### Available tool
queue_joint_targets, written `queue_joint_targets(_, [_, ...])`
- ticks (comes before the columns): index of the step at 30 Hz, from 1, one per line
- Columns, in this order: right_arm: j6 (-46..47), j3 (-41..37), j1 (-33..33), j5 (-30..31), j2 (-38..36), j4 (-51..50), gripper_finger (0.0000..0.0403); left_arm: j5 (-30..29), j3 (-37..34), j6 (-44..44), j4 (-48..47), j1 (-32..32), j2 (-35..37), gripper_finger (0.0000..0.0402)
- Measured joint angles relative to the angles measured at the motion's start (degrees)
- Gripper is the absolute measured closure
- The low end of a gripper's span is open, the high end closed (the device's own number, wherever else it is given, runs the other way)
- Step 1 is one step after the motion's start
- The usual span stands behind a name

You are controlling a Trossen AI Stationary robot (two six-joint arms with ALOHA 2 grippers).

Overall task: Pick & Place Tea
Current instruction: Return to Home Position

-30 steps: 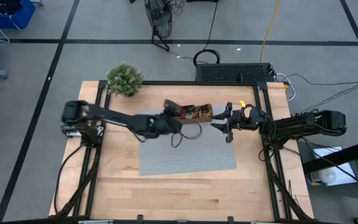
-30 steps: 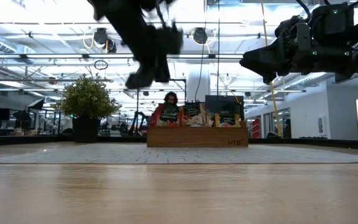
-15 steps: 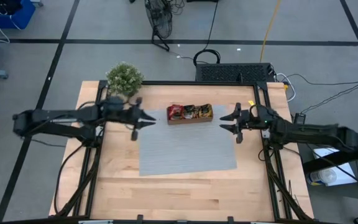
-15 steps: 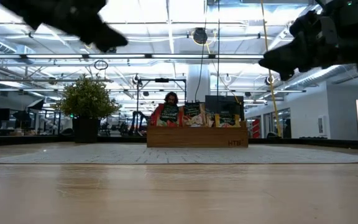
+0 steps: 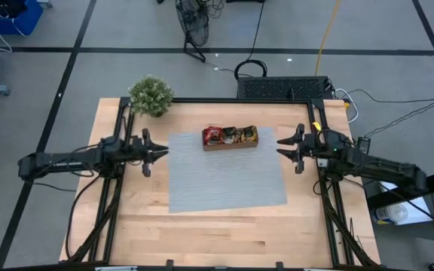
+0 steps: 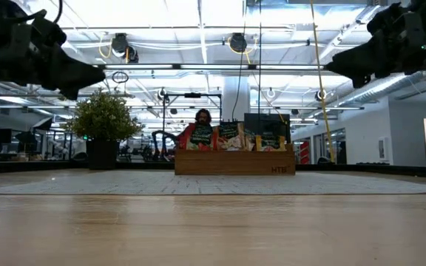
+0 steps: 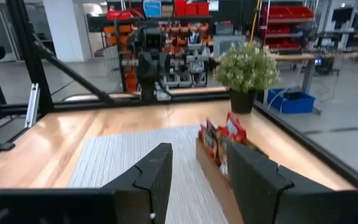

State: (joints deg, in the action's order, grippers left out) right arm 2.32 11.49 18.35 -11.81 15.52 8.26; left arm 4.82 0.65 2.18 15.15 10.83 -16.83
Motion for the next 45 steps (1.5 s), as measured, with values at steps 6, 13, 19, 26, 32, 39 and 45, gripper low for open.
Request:
queue_joint_targets(6, [0.56, -1.90, 0.00, 0.02, -3.75, -5.00, 0.0261, -5.48, -0.03, -1.22, -3.04, -3.29, 6.75, 0.0334])
queue_joint_targets(13, [-2.05, -9.20, 0.00, -0.14, -10.31, 2.40, 0.0261, -6.86, -0.01, -3.81, 0.34, -5.22, 7.91, 0.0334])
queue_joint_targets(19, [-4.59, -10.11, 0.04, 3.20, -15.48, 2.69, 0.0261, -7.00, -0.01, -4.34, -0.07, -5.22, 7.88, 0.0334])
queue_joint_targets(26, [-4.08, -10.21, 0.04, 4.33, -14.67, 4.04, 0.0261, -6.88, -0.01, -4.89, -0.01, -5.20, 7.86, 0.0334])
queue_joint_targets(32, [-4.08, -10.25, 0.04, 4.33, -14.67, 3.95, 0.0261, -6.87, -0.01, -4.86, -0.03, -5.18, 7.84, 0.0334])
queue_joint_targets(39, [-4.08, -10.32, 0.04, 4.33, -14.67, 3.93, 0.0261, -6.88, -0.01, -4.88, 0.03, -5.18, 7.86, 0.0334])
queue_joint_targets(45, [-4.08, -10.32, 0.04, 4.31, -14.67, 3.92, 0.0261, -6.88, -0.01, -4.88, 0.03, -5.18, 7.86, 0.0334])
